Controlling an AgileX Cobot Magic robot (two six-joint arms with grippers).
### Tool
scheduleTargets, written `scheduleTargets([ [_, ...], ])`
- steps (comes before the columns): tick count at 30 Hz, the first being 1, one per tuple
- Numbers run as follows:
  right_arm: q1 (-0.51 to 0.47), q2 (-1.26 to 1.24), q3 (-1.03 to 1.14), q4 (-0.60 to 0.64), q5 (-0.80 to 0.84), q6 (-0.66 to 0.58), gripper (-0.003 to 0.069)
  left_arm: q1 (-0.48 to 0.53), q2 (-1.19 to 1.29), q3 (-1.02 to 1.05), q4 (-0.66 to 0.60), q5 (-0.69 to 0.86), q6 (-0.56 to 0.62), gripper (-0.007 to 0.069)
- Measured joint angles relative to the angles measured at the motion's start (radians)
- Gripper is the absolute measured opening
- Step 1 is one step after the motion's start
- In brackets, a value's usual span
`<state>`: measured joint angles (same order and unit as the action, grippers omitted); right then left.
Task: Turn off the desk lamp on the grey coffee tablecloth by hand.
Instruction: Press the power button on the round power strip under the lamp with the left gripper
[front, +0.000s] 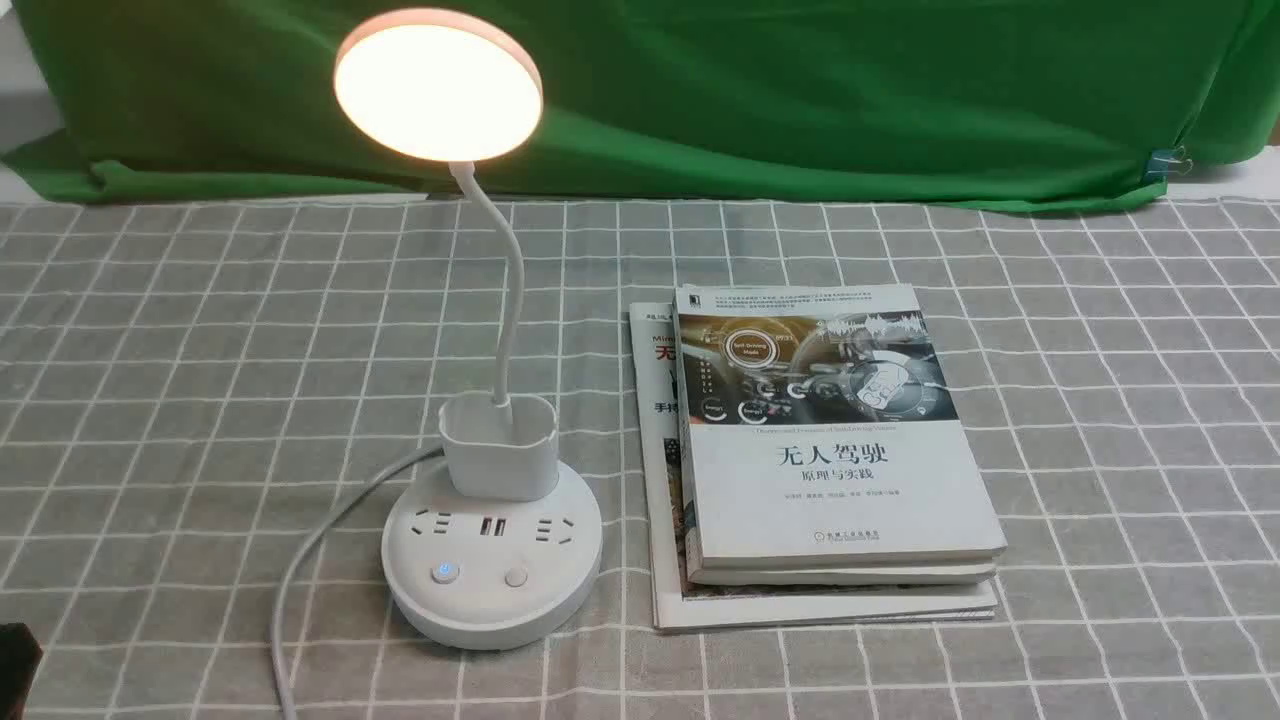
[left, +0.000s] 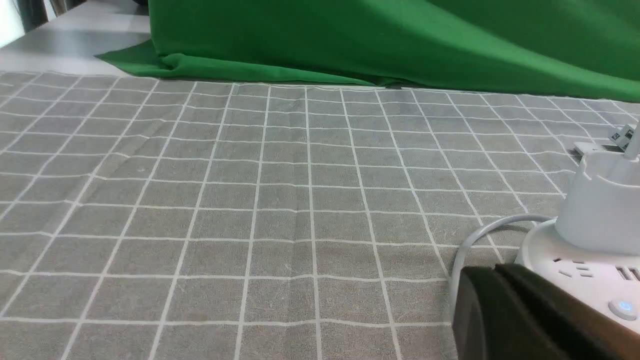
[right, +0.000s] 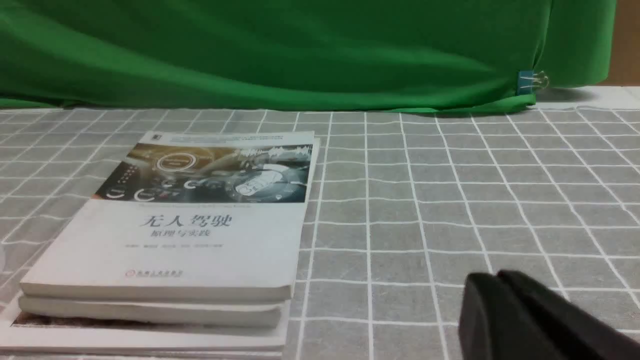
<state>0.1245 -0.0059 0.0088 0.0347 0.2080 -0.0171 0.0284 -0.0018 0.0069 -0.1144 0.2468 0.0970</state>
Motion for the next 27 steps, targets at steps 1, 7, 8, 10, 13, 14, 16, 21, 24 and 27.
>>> scheduleTargets([
  [1, 0.0, 0.0, 0.0, 0.0, 0.0, 0.0, 0.0036, 0.0, 0.0, 0.0, 0.0, 0.0, 0.0, 0.0001],
  [7, 0.0, 0.0, 0.0, 0.0, 0.0, 0.0, 0.0036, 0.0, 0.0, 0.0, 0.001, -0.01, -0.001, 0.0001],
  [8, 0.0, 0.0, 0.0, 0.0, 0.0, 0.0, 0.0036, 0.0, 0.0, 0.0, -0.019, -0.019, -0.008, 0.0001],
  [10, 0.0, 0.0, 0.0, 0.0, 0.0, 0.0, 0.0036, 0.0, 0.0, 0.0, -0.104, -0.052, -0.015, 0.0001],
  [13, 0.0, 0.0, 0.0, 0.0, 0.0, 0.0, 0.0036, 0.0, 0.0, 0.0, -0.256, -0.109, -0.016, 0.0001],
  [14, 0.0, 0.0, 0.0, 0.0, 0.0, 0.0, 0.0036, 0.0, 0.0, 0.0, -0.318, -0.142, -0.017, 0.0001],
  [16, 0.0, 0.0, 0.0, 0.0, 0.0, 0.0, 0.0036, 0.0, 0.0, 0.0, -0.374, -0.178, -0.02, 0.0001],
  [21, 0.0, 0.0, 0.0, 0.0, 0.0, 0.0, 0.0036, 0.0, 0.0, 0.0, -0.468, -0.269, -0.042, 0.0001],
  [24, 0.0, 0.0, 0.0, 0.0, 0.0, -0.002, 0.0036, 0.0, 0.0, 0.0, -0.453, -0.334, -0.049, 0.0001],
  [27, 0.0, 0.0, 0.0, 0.0, 0.0, -0.002, 0.0036, 0.0, 0.0, 0.0, -0.456, -0.345, -0.053, 0.0002],
])
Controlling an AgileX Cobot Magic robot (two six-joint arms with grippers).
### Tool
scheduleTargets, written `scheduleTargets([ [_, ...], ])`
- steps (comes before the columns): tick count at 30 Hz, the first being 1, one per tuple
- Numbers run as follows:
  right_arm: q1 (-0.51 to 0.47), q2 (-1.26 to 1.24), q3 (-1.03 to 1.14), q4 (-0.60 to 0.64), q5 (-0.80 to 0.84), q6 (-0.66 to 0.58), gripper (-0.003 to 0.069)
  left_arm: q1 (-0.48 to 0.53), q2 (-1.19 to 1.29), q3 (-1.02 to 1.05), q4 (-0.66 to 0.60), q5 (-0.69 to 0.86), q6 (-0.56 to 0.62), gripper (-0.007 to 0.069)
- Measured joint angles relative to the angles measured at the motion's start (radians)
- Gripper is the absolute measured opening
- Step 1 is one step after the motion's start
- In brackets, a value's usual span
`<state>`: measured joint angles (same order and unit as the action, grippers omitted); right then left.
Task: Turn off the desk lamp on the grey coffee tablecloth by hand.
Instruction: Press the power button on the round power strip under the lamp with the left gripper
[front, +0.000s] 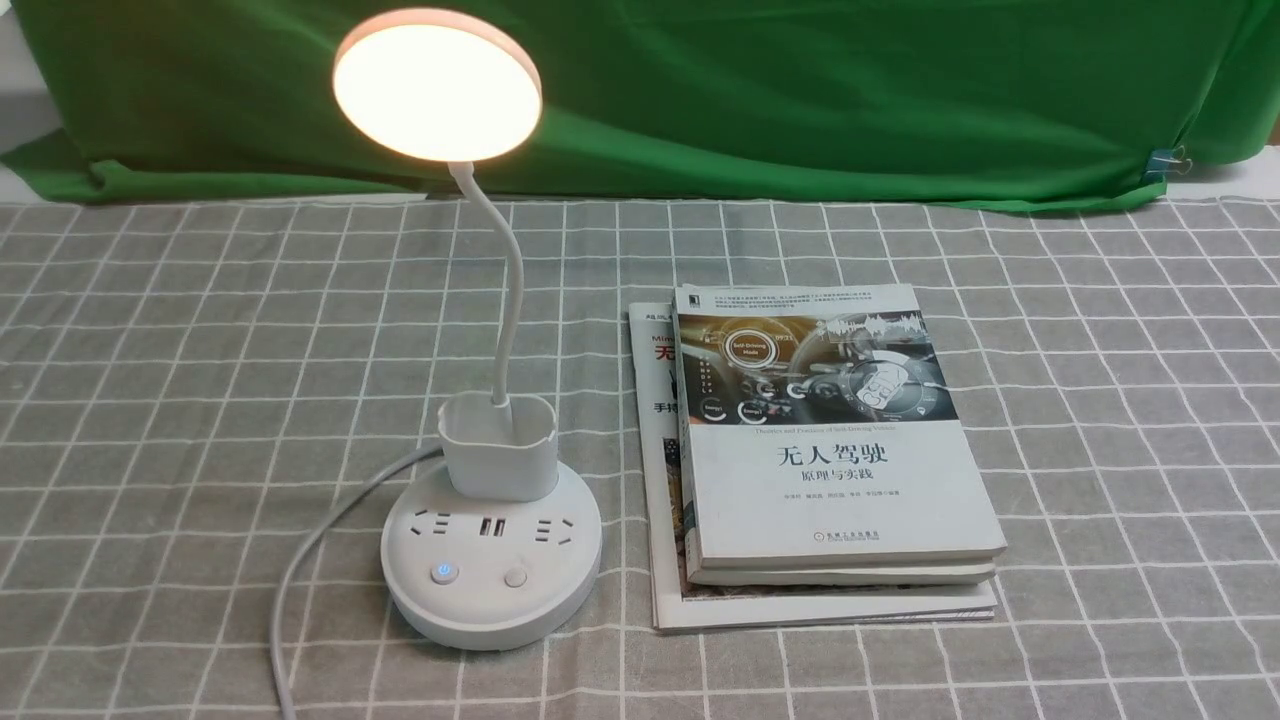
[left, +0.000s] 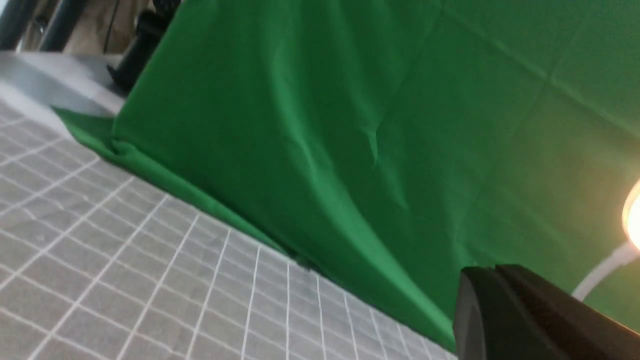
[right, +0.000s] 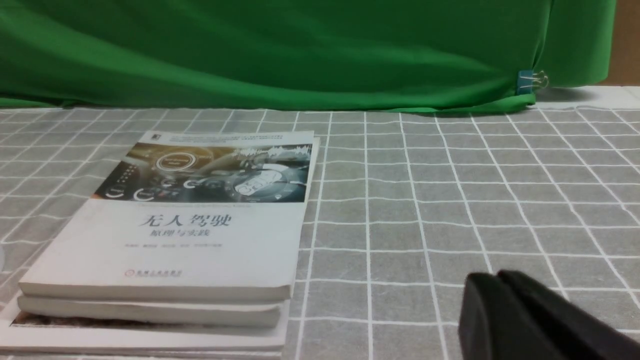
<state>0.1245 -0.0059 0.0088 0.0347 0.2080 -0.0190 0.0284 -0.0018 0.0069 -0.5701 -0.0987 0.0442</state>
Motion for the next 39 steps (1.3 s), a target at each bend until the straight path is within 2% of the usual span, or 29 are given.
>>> scheduleTargets([
  [7, 0.0, 0.0, 0.0, 0.0, 0.0, 0.0, 0.0036, 0.0, 0.08, -0.184, 0.055, 0.258, -0.007, 0.0004],
  [12, 0.0, 0.0, 0.0, 0.0, 0.0, 0.0, 0.0036, 0.0, 0.41, -0.449, 0.198, 0.704, -0.007, 0.0004],
  [18, 0.0, 0.0, 0.0, 0.0, 0.0, 0.0, 0.0036, -0.002, 0.8, -0.621, 0.271, 1.027, 0.079, 0.0004],
  [21, 0.0, 0.0, 0.0, 0.0, 0.0, 0.0, 0.0036, -0.041, 0.955, -0.67, 0.284, 1.056, 0.096, 0.0004],
  [24, 0.0, 0.0, 0.0, 0.0, 0.0, 0.0, 0.0036, -0.133, 1.104, -0.719, 0.316, 1.027, 0.092, 0.0004],
  [31, 0.0, 0.0, 0.0, 0.0, 0.0, 0.0, 0.0036, -0.379, 1.405, -0.898, 0.345, 0.992, -0.013, 0.0004],
  [39, 0.0, 0.0, 0.0, 0.0, 0.0, 0.0, 0.0036, -0.538, 1.649, -1.104, 0.403, 0.989, -0.085, 0.0004],
])
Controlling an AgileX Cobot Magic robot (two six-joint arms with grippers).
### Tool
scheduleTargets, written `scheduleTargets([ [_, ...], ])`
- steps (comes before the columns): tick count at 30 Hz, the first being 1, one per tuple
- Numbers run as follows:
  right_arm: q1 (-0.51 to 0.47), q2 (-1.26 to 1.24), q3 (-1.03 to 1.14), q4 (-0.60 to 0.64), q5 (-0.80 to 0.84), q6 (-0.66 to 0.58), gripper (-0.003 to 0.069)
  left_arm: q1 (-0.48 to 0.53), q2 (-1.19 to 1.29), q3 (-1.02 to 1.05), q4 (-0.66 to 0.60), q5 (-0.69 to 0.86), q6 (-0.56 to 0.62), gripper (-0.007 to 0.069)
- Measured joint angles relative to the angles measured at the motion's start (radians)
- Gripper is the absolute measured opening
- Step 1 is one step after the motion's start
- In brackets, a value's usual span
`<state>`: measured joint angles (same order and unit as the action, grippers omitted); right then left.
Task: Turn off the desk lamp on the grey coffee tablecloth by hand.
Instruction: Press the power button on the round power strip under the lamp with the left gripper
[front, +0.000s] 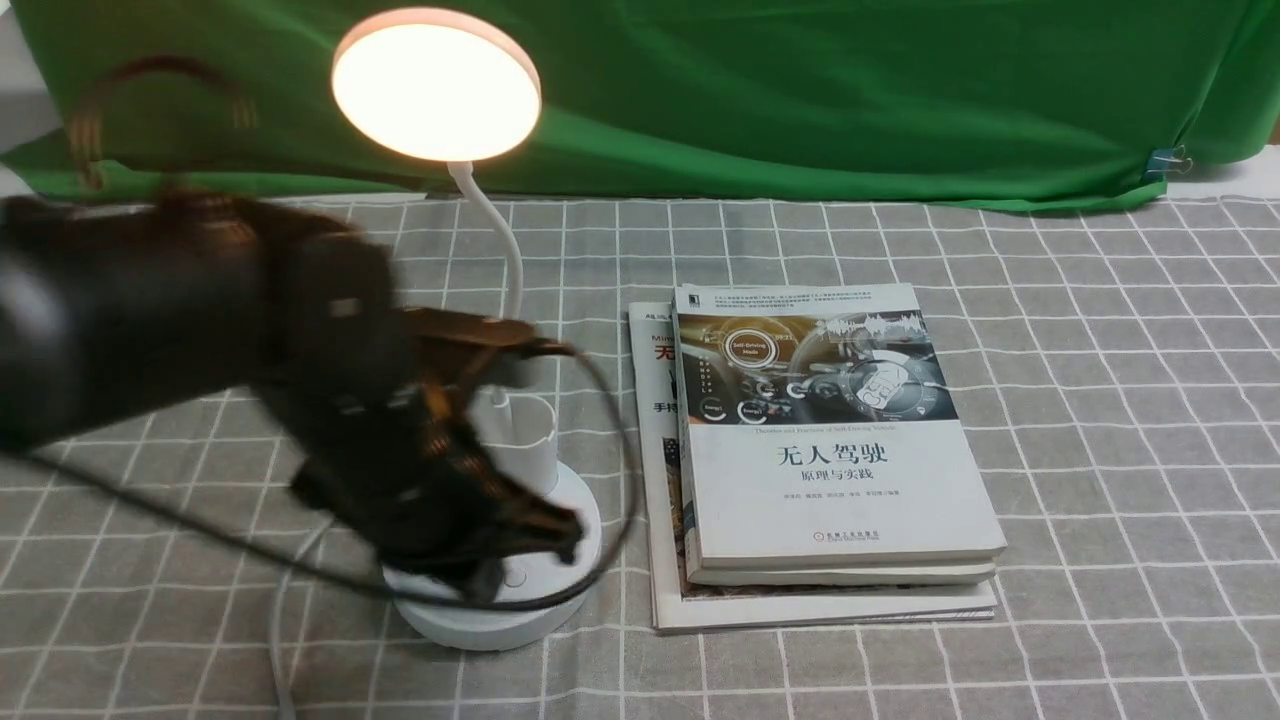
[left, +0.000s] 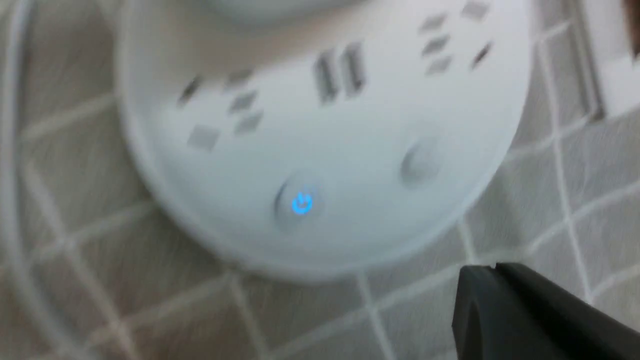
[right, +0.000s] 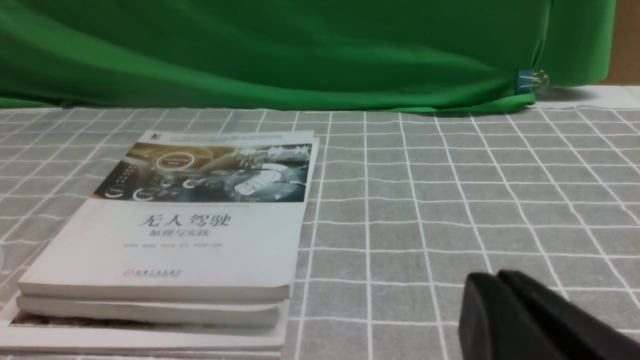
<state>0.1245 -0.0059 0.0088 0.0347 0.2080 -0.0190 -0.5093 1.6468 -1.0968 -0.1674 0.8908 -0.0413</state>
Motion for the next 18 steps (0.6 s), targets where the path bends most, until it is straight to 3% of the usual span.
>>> scheduleTargets([
  [18, 0.0, 0.0, 0.0, 0.0, 0.0, 0.0, 0.0036, -0.003, 0.147, -0.123, 0.02, 0.078, -0.002, 0.0004],
])
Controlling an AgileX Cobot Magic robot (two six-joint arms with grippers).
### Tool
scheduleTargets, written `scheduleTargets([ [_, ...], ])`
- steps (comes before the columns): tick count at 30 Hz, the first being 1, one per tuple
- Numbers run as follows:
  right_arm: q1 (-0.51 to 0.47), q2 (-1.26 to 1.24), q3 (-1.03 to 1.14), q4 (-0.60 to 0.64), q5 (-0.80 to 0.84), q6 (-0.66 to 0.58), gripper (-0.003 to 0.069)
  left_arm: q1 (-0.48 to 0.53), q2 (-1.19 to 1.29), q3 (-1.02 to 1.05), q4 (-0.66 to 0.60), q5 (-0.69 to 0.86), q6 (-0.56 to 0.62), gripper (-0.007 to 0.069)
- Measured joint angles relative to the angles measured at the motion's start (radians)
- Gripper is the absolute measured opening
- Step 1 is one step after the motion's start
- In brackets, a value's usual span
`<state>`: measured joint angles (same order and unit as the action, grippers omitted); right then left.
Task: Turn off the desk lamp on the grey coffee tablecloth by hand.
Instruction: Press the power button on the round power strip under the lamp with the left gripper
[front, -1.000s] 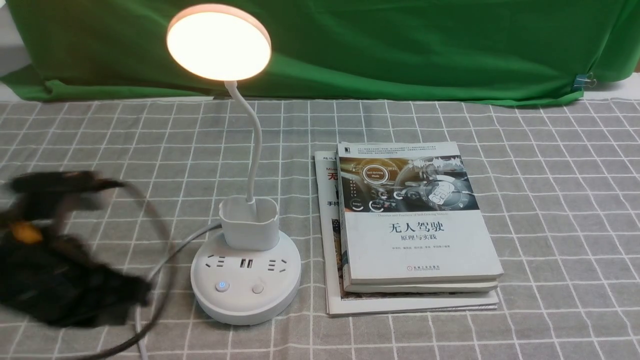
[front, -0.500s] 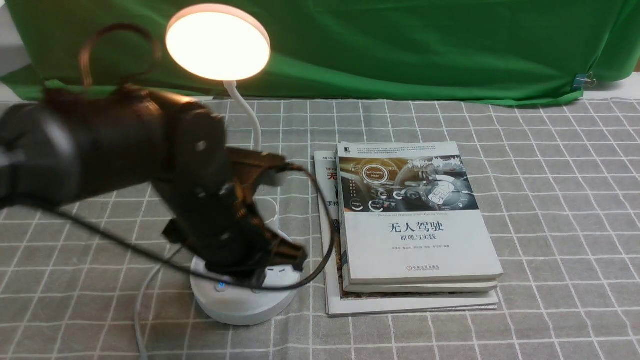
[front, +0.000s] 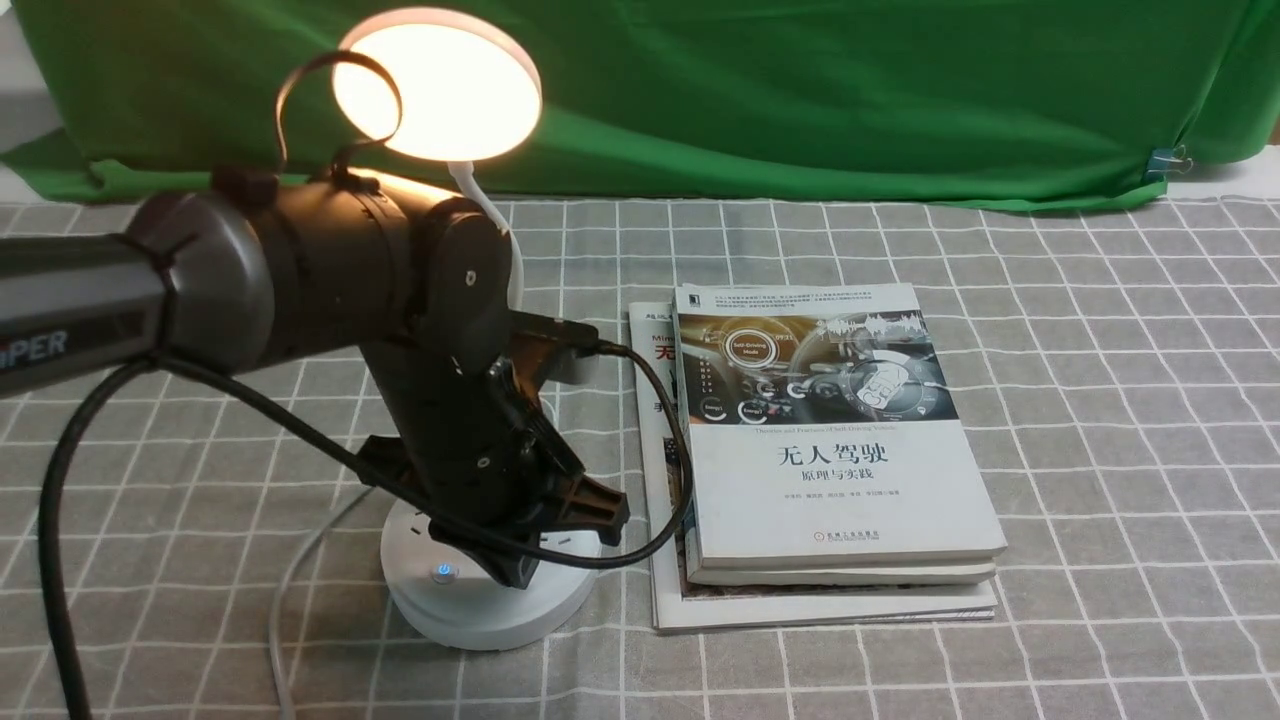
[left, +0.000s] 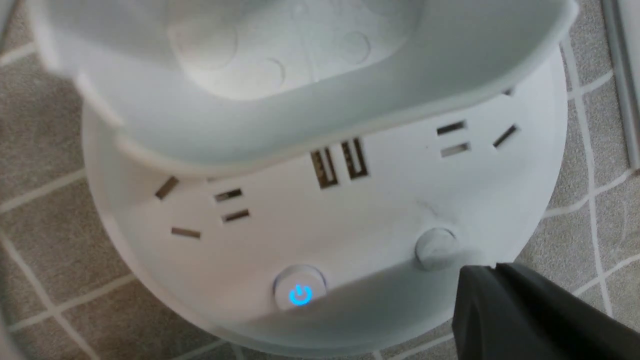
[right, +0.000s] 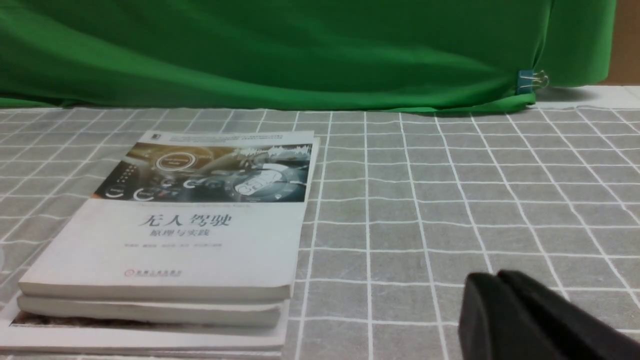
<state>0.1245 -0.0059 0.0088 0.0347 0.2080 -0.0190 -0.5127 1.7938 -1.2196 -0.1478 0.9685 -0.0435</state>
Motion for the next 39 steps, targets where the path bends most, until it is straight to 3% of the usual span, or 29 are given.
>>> scheduleTargets([
  [39, 0.0, 0.0, 0.0, 0.0, 0.0, 0.0, 0.0036, -0.006, 0.069, -0.021, 0.061, -0.03, 0.008, 0.0004],
])
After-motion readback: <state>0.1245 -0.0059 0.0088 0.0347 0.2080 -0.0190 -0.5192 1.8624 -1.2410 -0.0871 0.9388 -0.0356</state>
